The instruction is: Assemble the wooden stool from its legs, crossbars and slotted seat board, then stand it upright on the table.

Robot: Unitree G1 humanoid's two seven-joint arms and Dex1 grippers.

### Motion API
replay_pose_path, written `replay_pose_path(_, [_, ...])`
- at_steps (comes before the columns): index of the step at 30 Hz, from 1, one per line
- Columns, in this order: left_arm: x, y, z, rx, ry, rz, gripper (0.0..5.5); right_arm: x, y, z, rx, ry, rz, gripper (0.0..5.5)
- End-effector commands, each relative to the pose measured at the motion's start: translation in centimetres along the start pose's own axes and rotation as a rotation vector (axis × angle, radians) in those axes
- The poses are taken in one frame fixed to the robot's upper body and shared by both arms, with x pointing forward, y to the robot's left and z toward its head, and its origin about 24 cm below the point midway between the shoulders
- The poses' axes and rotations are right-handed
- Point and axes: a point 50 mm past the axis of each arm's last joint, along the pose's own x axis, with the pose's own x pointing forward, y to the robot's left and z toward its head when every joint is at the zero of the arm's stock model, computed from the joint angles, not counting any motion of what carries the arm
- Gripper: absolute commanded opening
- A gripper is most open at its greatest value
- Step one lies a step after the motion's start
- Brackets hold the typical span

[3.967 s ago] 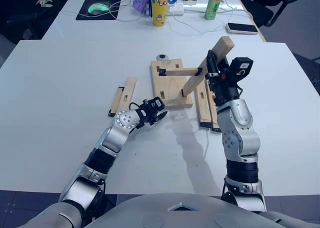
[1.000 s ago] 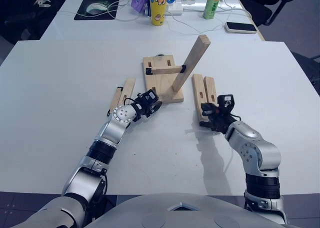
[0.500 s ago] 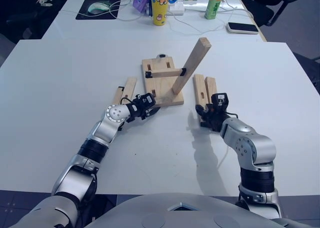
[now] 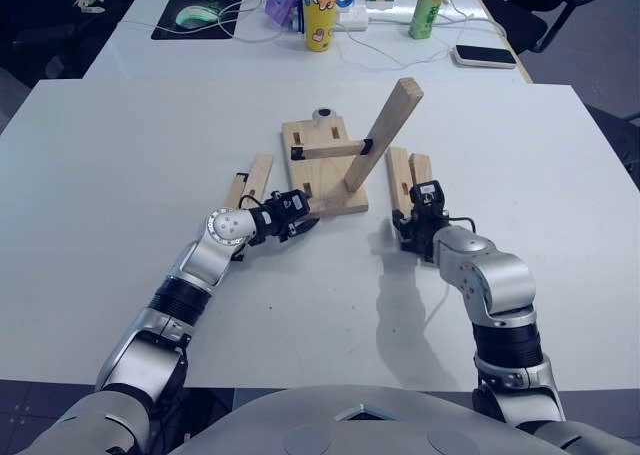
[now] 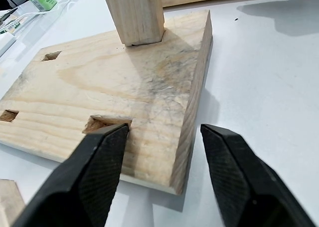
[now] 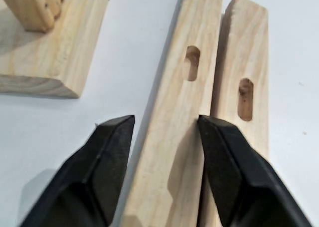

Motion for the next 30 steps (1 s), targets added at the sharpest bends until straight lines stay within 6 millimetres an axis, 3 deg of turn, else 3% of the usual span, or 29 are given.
replay_pose_path(1, [0.0,-2.1,-2.4,-0.051,0.105,-0.095,2.69,0.4,0.5,-1.3,0.066,0.087,0.020,1.64])
replay_pose_path(10, [-0.2,-2.2,-2.6,-0.060,0.105,-0.099,2.69,0.2,0.7,0.0,0.055,-0.016,0.051,0.51])
replay_pose_path(16, [-0.1,-2.6,-2.6,-0.071,0.103,-0.100,2.69,-0.7,-0.2,1.4,0.111,-0.134,0.021,1.41])
replay_pose_path(23, [0.1,-2.7,-2.7,-0.083,0.104,-0.092,2.69,0.2,-0.6,0.2,0.123,-0.056,0.012,2.59])
replay_pose_path(30, [0.1,-3.1,-2.7,-0.096,0.102,-0.088,2.69,1.0,-0.4,-0.8,0.129,0.006,0.043,2.62])
